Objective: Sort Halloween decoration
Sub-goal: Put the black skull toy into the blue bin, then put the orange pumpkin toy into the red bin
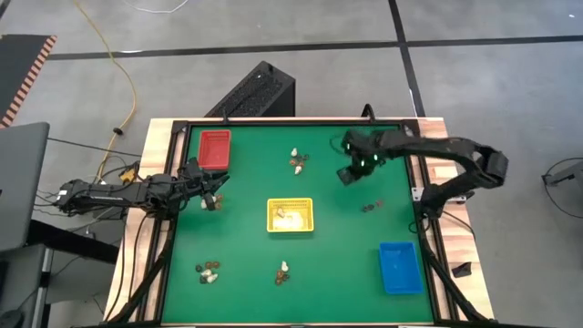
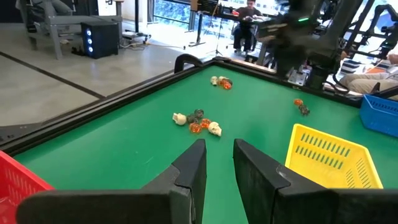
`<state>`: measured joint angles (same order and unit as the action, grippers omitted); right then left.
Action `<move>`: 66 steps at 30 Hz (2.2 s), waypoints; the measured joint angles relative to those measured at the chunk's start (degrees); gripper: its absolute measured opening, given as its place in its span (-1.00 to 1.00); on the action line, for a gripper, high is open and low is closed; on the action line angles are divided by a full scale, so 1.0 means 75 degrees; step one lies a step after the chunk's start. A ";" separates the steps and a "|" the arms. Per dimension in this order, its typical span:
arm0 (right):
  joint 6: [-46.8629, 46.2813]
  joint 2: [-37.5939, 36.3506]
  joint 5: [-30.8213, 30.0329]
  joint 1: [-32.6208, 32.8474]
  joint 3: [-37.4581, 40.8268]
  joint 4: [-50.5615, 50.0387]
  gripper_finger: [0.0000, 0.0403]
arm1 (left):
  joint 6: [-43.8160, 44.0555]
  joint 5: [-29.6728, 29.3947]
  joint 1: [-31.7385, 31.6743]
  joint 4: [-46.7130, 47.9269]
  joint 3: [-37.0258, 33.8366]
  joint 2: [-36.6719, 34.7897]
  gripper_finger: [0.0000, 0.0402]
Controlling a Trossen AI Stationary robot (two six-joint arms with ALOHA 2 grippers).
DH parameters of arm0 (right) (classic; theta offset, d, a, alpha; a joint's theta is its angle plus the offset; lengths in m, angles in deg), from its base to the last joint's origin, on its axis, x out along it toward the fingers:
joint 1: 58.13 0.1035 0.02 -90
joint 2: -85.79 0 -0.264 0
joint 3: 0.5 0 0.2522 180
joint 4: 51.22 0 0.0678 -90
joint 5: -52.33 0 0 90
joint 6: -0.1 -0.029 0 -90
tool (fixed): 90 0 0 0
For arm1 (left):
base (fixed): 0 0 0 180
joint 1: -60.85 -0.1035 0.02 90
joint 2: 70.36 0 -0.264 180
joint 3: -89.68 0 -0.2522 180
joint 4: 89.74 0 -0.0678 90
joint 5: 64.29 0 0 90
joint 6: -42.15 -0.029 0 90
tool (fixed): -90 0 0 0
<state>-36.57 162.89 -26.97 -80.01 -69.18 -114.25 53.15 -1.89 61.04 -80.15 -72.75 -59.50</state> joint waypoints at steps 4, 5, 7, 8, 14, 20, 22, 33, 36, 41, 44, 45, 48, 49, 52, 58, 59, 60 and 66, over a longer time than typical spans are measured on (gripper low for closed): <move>-0.1680 -0.0497 0.0003 0.1990 -0.0006 0.0013 -0.38 | 0.0010 0.0000 -0.0002 0.0000 0.0000 0.0001 -0.65; -0.2186 -0.0548 -0.0015 0.2514 -0.0006 0.0018 -0.37 | 0.0018 0.0000 0.0000 0.0000 0.0000 0.0001 -0.65; -0.3221 -0.0583 -0.0041 0.3584 -0.0006 0.0032 -0.37 | 0.0030 0.0002 -0.0002 0.0000 0.0000 0.0001 -0.65; -0.3734 -0.0583 -0.0040 0.4092 -0.0006 0.0039 -0.37 | 0.0032 0.0003 -0.0003 0.0000 0.0000 0.0001 -0.65; -0.6541 -0.0518 -0.0139 0.6609 -0.0006 -0.0035 -0.37 | 0.0233 0.0003 -0.0003 0.0000 0.0000 0.0001 -0.65; -0.8795 -0.0526 -0.0181 0.8132 -0.0009 -0.0530 -0.37 | 0.0211 -0.0001 -0.0001 -0.0070 0.0000 0.0001 -0.65; -0.9283 -0.0527 -0.0142 0.8472 -0.0009 -0.0771 -0.37 | 0.0078 -0.0027 -0.0001 -0.0153 0.0000 0.0001 -0.65; -1.0239 -0.0527 0.0020 0.9181 -0.0009 -0.1716 -0.15 | -0.0493 -0.0210 -0.0001 -0.0583 0.0000 0.0001 -0.65; -1.0073 -0.0527 0.0020 0.9147 -0.0009 -0.1718 -0.02 | -0.0493 -0.0210 0.0000 -0.0583 0.0000 0.0001 -0.65; -0.9661 -0.0527 -0.0527 0.9095 -0.0009 -0.1716 0.13 | -0.0575 -0.0374 -0.0003 -0.0581 0.0000 0.0001 -0.65; -0.9015 -0.0527 -0.1652 0.8757 -0.0009 -0.1704 0.16 | -0.0622 -0.0421 -0.0003 -0.0580 0.0000 0.0001 -0.65; -0.8754 -0.0526 -0.2028 0.8561 -0.0009 -0.1697 0.16 | -0.0583 -0.0423 -0.0002 -0.0580 0.0000 0.0001 -0.65; -0.7941 -0.0465 -0.2891 0.7824 -0.0009 -0.1738 0.16 | -0.0513 -0.0423 0.0000 -0.0580 0.0000 0.0001 -0.65; -0.7656 -0.0393 -0.3059 0.7553 -0.0009 -0.1748 0.16 | -0.0513 -0.0423 -0.0003 -0.0580 0.0000 0.0001 -0.65; -0.6716 -0.0028 -0.3058 0.6627 -0.0012 -0.1790 0.14 | -0.0509 -0.0423 -0.0001 -0.0580 0.0000 0.0000 -0.65; -0.5197 0.0914 -0.2272 0.4782 -0.0012 -0.2573 0.13 | -0.0490 -0.0356 0.0000 -0.0554 0.0000 0.0001 -0.65; -0.4928 0.1019 -0.2221 0.4507 -0.0012 -0.2748 0.13 | -0.0490 -0.0356 0.0000 -0.0547 0.0000 0.0001 -0.65; -0.4593 0.1091 -0.2181 0.4250 -0.0009 -0.2876 0.13 | -0.0490 -0.0353 0.0000 -0.0534 0.0000 0.0001 -0.65; -0.1687 0.1072 -0.1836 0.3008 -0.0009 -0.2909 0.13 | -0.0490 -0.0358 0.0000 -0.0347 0.0000 0.0001 -0.65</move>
<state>-49.22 170.93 -40.74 -57.45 -69.25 -136.07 49.48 -4.57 61.04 -82.75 -72.75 -59.49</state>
